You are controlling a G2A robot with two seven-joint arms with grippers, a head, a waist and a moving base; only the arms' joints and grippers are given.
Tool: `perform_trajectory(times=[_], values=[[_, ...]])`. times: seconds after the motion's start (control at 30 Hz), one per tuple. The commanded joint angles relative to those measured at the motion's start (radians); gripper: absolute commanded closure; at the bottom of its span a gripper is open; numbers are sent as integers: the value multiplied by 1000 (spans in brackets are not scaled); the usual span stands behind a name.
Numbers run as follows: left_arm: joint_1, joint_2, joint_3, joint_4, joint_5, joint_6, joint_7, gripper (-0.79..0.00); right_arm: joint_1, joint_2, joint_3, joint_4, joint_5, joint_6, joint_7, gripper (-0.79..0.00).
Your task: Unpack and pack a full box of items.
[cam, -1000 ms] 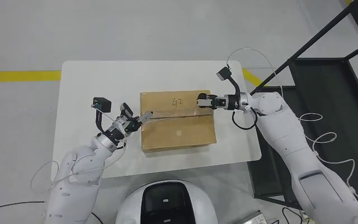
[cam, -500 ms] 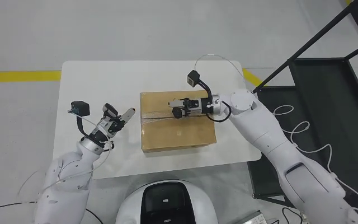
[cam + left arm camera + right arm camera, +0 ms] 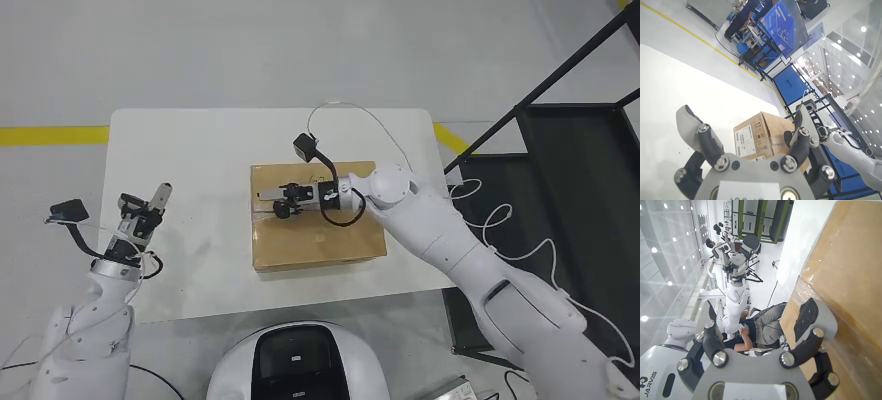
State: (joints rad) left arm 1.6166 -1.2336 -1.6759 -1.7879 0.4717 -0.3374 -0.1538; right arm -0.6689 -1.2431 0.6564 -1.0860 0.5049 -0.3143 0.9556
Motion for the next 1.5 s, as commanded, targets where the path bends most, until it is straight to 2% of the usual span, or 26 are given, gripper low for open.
perform_trajectory(times=[0.0,0.27,0.43,0.73,1.0,1.47], values=[[4,1,-12,6,-9,3,3,-785,4,-11,-10,7,-2,3,-11,-785],[-2,3,-23,20,-17,5,-1,-785,19,-52,-39,36,-8,-10,-48,-785],[-1,4,-32,24,-23,5,15,-785,24,-76,-59,64,-44,-66,-68,-785],[6,4,-50,35,-46,10,36,-785,28,-102,-66,115,-98,-50,-115,-785],[2,4,-44,44,-54,0,40,-785,-8,-75,-5,76,-159,26,-118,-785],[-10,3,-13,40,-36,-21,43,-785,-161,17,200,-116,-255,154,-113,-785]])
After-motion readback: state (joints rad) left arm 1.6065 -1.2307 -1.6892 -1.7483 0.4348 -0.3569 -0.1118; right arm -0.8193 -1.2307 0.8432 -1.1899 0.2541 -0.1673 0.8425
